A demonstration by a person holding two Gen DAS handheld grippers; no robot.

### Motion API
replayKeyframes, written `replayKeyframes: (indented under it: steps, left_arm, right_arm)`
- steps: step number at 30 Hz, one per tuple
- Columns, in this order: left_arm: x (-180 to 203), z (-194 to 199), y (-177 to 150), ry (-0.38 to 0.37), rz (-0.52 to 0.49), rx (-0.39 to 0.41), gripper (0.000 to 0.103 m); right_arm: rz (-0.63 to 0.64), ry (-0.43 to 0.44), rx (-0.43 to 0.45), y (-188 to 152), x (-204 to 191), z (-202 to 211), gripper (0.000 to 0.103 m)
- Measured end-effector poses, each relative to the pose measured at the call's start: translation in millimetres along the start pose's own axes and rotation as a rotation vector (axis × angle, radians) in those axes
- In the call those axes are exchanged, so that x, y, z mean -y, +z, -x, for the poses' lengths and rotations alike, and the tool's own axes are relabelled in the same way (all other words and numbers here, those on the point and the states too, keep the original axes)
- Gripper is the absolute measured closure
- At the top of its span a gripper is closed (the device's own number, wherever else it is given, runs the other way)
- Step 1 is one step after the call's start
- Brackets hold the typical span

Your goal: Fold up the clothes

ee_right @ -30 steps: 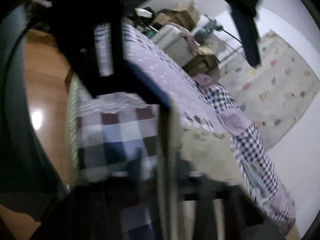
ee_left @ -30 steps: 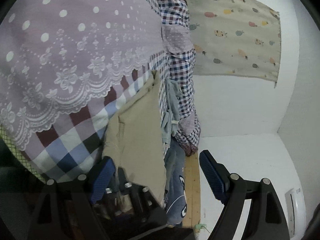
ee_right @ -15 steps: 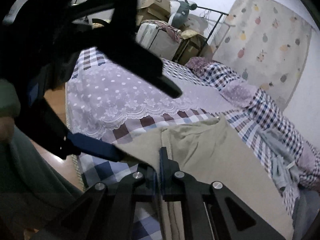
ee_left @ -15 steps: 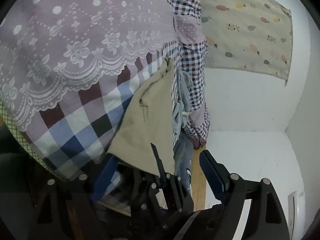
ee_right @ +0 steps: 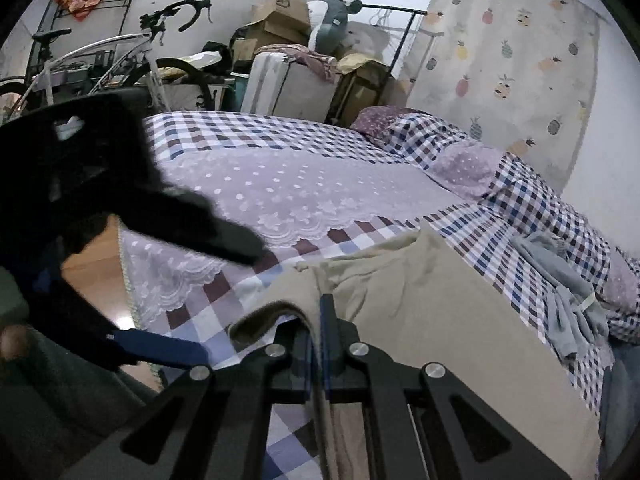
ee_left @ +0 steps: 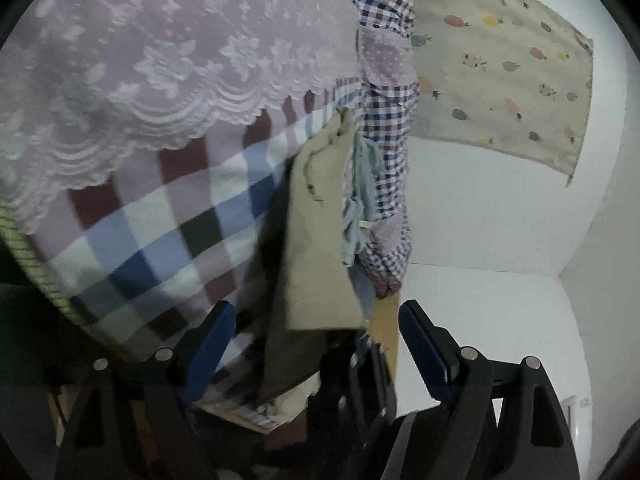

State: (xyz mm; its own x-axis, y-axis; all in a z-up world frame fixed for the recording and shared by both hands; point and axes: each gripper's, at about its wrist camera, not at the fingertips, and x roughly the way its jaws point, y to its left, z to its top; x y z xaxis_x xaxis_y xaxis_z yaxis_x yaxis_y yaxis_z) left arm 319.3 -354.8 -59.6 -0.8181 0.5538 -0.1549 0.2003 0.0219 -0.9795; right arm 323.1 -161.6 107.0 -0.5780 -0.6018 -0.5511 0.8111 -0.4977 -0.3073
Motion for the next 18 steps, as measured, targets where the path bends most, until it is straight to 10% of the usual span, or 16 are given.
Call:
replayKeyframes:
  steps: [11, 14, 16, 18]
  left_arm:
    - [0.5, 7.5, 10.6, -0.047, -0.013, 0.086, 0.017]
    - [3.9, 15.2, 14.4, -0.026, -0.033, 0.114, 0.043]
    - [5.8, 12.2, 14.6, 0.007, -0.038, 0.099, 0.08]
    - [6.1, 10.4, 14.3, 0.039, -0.041, 0.087, 0.088]
  right_arm:
    - [0.044, 0.026, -0.02, 1.9, -22.5, 4.4, 0.101]
    - [0.111, 0.012, -0.022, -2.3, -33.8, 5.4, 0.101]
    - [0.137, 0.004, -0.029, -5.2, -39.6, 4.5, 0.101]
    - [0.154, -0.002, -0.029, -7.0, -44.4, 3.6, 0.1]
